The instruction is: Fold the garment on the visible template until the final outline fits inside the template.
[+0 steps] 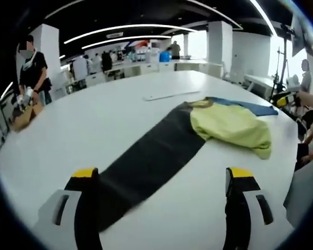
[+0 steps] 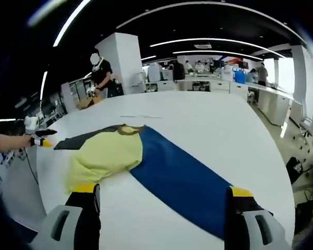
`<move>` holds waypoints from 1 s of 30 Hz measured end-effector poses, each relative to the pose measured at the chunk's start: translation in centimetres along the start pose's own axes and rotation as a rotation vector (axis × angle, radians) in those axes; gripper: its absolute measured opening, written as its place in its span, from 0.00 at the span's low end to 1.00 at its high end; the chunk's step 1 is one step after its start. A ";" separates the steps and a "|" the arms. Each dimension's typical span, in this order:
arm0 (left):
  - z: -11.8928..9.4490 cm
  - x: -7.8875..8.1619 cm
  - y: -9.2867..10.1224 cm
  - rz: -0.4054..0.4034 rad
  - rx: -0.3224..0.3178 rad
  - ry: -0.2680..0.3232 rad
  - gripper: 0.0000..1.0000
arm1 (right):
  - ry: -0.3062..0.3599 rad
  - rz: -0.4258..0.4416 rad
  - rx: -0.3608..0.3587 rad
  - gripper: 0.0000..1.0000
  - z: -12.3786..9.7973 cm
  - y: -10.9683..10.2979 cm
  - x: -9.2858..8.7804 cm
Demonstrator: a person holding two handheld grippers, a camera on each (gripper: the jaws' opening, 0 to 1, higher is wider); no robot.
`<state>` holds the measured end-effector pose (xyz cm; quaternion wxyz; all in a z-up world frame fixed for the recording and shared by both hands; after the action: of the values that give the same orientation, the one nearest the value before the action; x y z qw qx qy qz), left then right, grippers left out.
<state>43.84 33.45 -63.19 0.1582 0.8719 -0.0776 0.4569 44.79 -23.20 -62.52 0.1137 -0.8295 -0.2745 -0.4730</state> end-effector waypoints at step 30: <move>-2.6 -0.2 7.1 0.096 -0.184 0.026 0.93 | 0.089 -0.291 0.430 0.89 4.5 -14.9 5.4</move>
<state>39.72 27.75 -60.50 0.2167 0.8429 -0.1589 0.4661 41.84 -7.03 -61.43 0.2300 -0.7166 -0.4796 -0.4513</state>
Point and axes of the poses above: the point that each gripper's makers call its tool centre point, and the gripper's own axes: z roughly forward along the fingers, y roughly to its right, x roughly out of its top, the point moved 8 cm from there along -z, roughly backward along the fingers, and after that the axes turned 15 degrees about -z, right-handed, at the moved point
